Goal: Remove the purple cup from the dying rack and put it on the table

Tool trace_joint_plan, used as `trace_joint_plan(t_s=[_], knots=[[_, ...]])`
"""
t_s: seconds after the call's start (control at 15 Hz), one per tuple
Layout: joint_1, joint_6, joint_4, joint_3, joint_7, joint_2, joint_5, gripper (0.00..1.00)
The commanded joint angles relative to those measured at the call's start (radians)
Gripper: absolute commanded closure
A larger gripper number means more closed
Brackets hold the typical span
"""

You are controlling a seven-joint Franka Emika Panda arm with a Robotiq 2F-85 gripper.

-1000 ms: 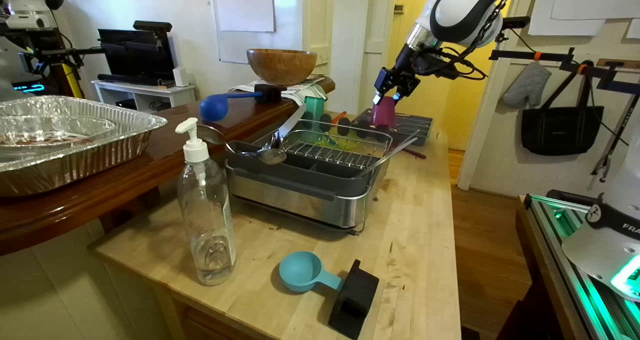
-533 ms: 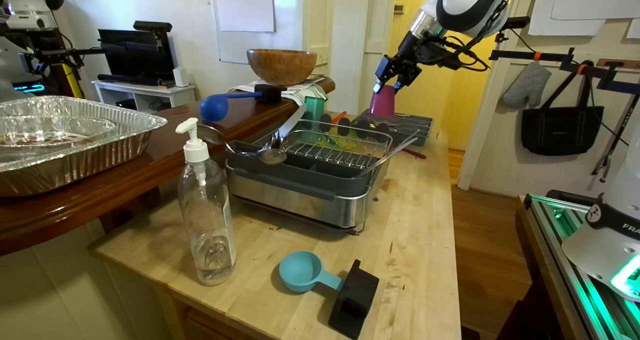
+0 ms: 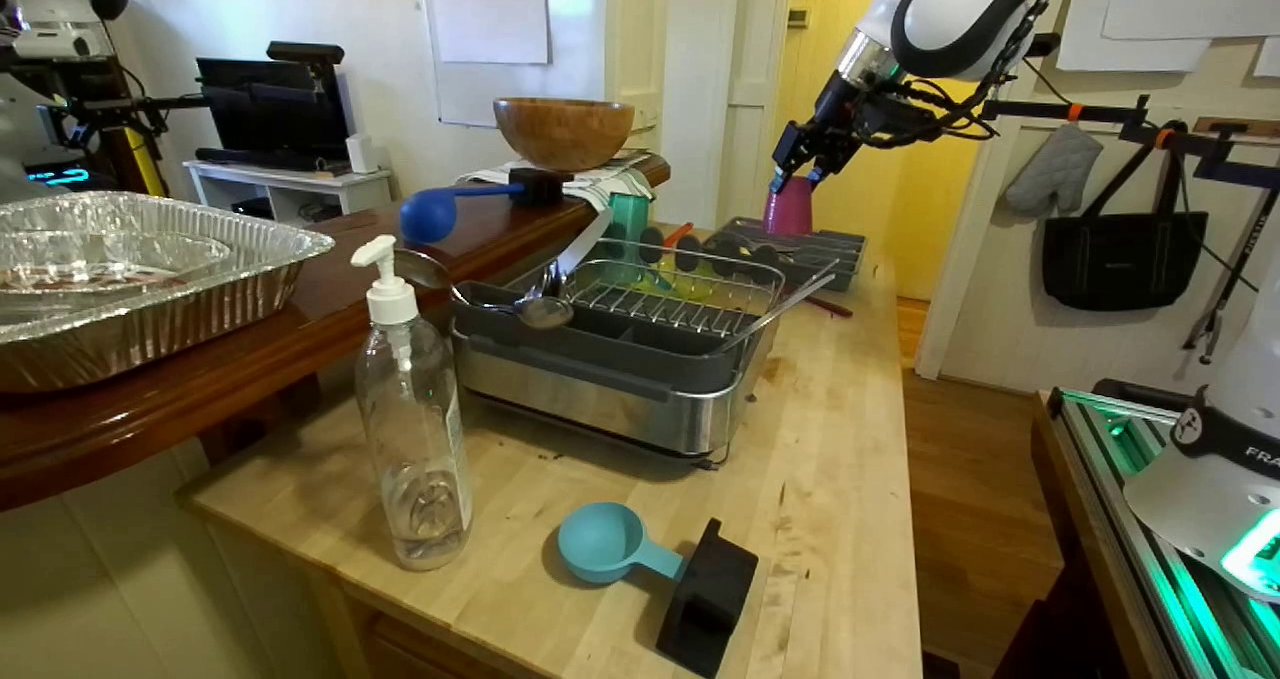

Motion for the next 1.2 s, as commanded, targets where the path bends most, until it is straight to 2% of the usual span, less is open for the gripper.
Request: trace_joint_plan(t_s=[0.0, 0.27, 0.4, 0.8, 1.13], knots=[[-0.019, 0.010, -0.063, -0.010, 0.002, -0.025, -0.046, 0.57], [-0.049, 0.052, -0.119, -0.007, 0.030, 0.002, -0.094, 0.57], [-0.069, 0.110, -0.151, -0.003, 0.045, 0.014, -0.129, 0.57], [-0.165, 0.265, -0.228, 0.032, 0.139, 0.078, -0.257, 0.57], [-0.252, 0.324, -0.225, 0.072, 0.267, 0.138, -0.398, 0.57]])
